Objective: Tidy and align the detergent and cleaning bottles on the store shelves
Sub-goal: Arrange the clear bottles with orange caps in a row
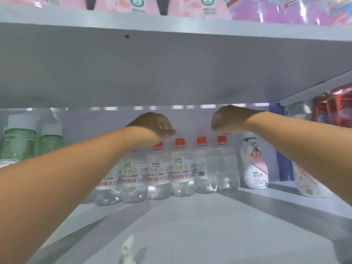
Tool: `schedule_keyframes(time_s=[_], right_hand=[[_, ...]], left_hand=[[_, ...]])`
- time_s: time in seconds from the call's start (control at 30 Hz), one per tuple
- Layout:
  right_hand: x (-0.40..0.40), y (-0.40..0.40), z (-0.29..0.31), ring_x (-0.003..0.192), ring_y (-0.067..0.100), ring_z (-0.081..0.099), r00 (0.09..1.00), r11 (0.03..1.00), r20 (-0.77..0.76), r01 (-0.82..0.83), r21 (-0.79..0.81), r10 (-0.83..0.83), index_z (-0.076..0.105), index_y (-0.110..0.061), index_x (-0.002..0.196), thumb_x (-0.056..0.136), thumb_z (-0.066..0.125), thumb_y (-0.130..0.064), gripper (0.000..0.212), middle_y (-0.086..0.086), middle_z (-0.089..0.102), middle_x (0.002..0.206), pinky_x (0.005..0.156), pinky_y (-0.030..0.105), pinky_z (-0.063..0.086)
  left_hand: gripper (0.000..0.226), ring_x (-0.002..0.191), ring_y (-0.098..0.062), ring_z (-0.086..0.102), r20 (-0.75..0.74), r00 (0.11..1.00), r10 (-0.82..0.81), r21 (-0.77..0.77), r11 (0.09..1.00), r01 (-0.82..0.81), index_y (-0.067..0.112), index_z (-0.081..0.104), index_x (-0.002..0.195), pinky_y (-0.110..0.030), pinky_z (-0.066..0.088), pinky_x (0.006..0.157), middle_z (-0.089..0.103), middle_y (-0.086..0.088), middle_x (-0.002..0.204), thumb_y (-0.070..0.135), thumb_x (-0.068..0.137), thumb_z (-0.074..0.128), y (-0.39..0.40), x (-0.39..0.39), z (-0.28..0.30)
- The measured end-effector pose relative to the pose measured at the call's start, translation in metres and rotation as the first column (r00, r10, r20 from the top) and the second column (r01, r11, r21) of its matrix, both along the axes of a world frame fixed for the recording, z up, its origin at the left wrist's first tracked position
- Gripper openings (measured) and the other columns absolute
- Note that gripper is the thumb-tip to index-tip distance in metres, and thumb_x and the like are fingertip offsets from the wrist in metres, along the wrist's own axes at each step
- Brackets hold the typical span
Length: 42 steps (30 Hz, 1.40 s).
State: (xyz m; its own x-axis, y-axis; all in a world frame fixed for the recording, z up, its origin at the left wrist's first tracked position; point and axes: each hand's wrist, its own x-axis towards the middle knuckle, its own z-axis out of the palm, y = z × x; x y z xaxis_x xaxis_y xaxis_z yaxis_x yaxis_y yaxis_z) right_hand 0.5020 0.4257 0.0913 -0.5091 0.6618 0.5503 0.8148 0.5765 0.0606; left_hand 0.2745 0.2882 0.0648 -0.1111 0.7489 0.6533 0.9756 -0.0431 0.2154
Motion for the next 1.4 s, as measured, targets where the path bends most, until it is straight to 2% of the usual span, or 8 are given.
schedule_keyframes(time_s=[0.1, 0.27, 0.47, 0.67, 0.83, 1.03, 1.2, 1.4], right_hand=[[0.005, 0.023, -0.01, 0.079, 0.015, 0.064, 0.999, 0.999, -0.037, -0.01, -0.037, 0.008, 0.068, -0.025, 0.091, 0.099, 0.057, -0.043, 0.023, -0.006, 0.067, 0.086, 0.079, 0.03, 0.048], [0.001, 0.047, -0.022, 0.059, 0.026, 0.069, 0.994, 0.995, -0.105, -0.007, -0.102, -0.004, 0.058, -0.01, 0.079, 0.1, 0.061, -0.039, 0.035, 0.007, 0.065, 0.069, 0.072, 0.033, 0.06], [0.002, 0.062, -0.038, 0.051, 0.019, 0.052, 0.984, 0.996, -0.176, -0.016, -0.09, 0.0, 0.048, -0.012, 0.069, 0.097, 0.06, -0.027, 0.033, 0.004, 0.052, 0.064, 0.05, 0.023, 0.038], [0.003, 0.064, -0.041, 0.051, 0.022, 0.059, 0.958, 0.986, -0.284, -0.076, -0.148, 0.031, 0.055, -0.011, 0.069, 0.091, 0.062, -0.023, 0.026, 0.007, 0.059, 0.062, 0.051, 0.022, 0.044], [0.01, 0.06, -0.043, 0.072, 0.027, 0.071, 0.949, 0.963, -0.308, -0.145, -0.227, 0.07, 0.07, -0.005, 0.106, 0.098, 0.057, -0.025, 0.025, 0.013, 0.076, 0.092, 0.067, 0.029, 0.054], [0.014, 0.06, -0.042, 0.047, 0.014, 0.063, 0.945, 0.958, -0.318, -0.154, -0.243, 0.071, 0.066, -0.007, 0.115, 0.103, 0.051, -0.026, 0.027, 0.006, 0.067, 0.069, 0.057, 0.024, 0.054], [0.013, 0.061, -0.044, 0.031, 0.01, 0.056, 0.922, 0.973, -0.377, -0.16, -0.167, 0.087, 0.06, -0.009, 0.087, 0.095, 0.068, -0.036, 0.029, 0.003, 0.062, 0.061, 0.048, 0.021, 0.047], [0.01, 0.059, -0.042, 0.035, 0.008, 0.058, 0.932, 0.951, -0.361, -0.128, -0.28, 0.019, 0.069, -0.009, 0.113, 0.103, 0.055, -0.029, 0.027, 0.004, 0.067, 0.059, 0.047, 0.017, 0.043]], left_hand=[[0.027, 0.092, -0.003, 0.06, -0.067, 0.997, -0.027, -0.074, 0.997, 0.022, 0.037, 0.067, 0.113, -0.022, 0.045, 0.073, 0.065, 0.016, 0.109, 0.056, 0.094, 0.061, 0.045, 0.041, 0.003], [0.038, 0.105, -0.016, 0.056, -0.252, 0.966, 0.052, -0.118, 0.989, -0.084, 0.03, 0.063, 0.131, -0.026, 0.044, 0.09, 0.062, 0.005, 0.13, 0.048, 0.099, 0.056, 0.098, 0.066, 0.002], [0.034, 0.127, -0.024, 0.058, -0.269, 0.962, 0.051, -0.173, 0.98, -0.1, 0.021, 0.067, 0.131, -0.025, 0.042, 0.098, 0.062, 0.001, 0.139, 0.021, 0.105, 0.046, 0.125, 0.06, 0.002], [0.032, 0.103, -0.031, 0.069, -0.237, 0.971, -0.004, -0.186, 0.982, -0.042, 0.016, 0.075, 0.107, -0.043, 0.053, 0.098, 0.075, -0.009, 0.111, 0.039, 0.099, 0.054, 0.134, 0.05, -0.002], [0.03, 0.103, -0.02, 0.067, -0.219, 0.976, -0.011, -0.208, 0.977, -0.036, 0.027, 0.075, 0.109, -0.03, 0.049, 0.094, 0.074, 0.002, 0.111, 0.047, 0.098, 0.054, 0.143, 0.042, 0.001], [0.03, 0.085, -0.013, 0.063, -0.236, 0.971, 0.046, -0.209, 0.973, -0.097, 0.024, 0.073, 0.094, -0.023, 0.042, 0.067, 0.07, 0.004, 0.093, 0.049, 0.097, 0.058, 0.155, 0.044, 0.007], [0.017, 0.087, -0.009, 0.063, -0.122, 0.991, -0.046, -0.236, 0.972, 0.016, 0.035, 0.074, 0.1, -0.027, 0.046, 0.074, 0.073, 0.012, 0.097, 0.044, 0.094, 0.061, 0.152, 0.042, 0.006], [0.026, 0.082, -0.02, 0.069, -0.084, 0.995, -0.058, -0.207, 0.978, 0.039, 0.025, 0.078, 0.091, -0.036, 0.056, 0.082, 0.077, -0.006, 0.091, 0.047, 0.091, 0.065, 0.15, 0.041, 0.003]])
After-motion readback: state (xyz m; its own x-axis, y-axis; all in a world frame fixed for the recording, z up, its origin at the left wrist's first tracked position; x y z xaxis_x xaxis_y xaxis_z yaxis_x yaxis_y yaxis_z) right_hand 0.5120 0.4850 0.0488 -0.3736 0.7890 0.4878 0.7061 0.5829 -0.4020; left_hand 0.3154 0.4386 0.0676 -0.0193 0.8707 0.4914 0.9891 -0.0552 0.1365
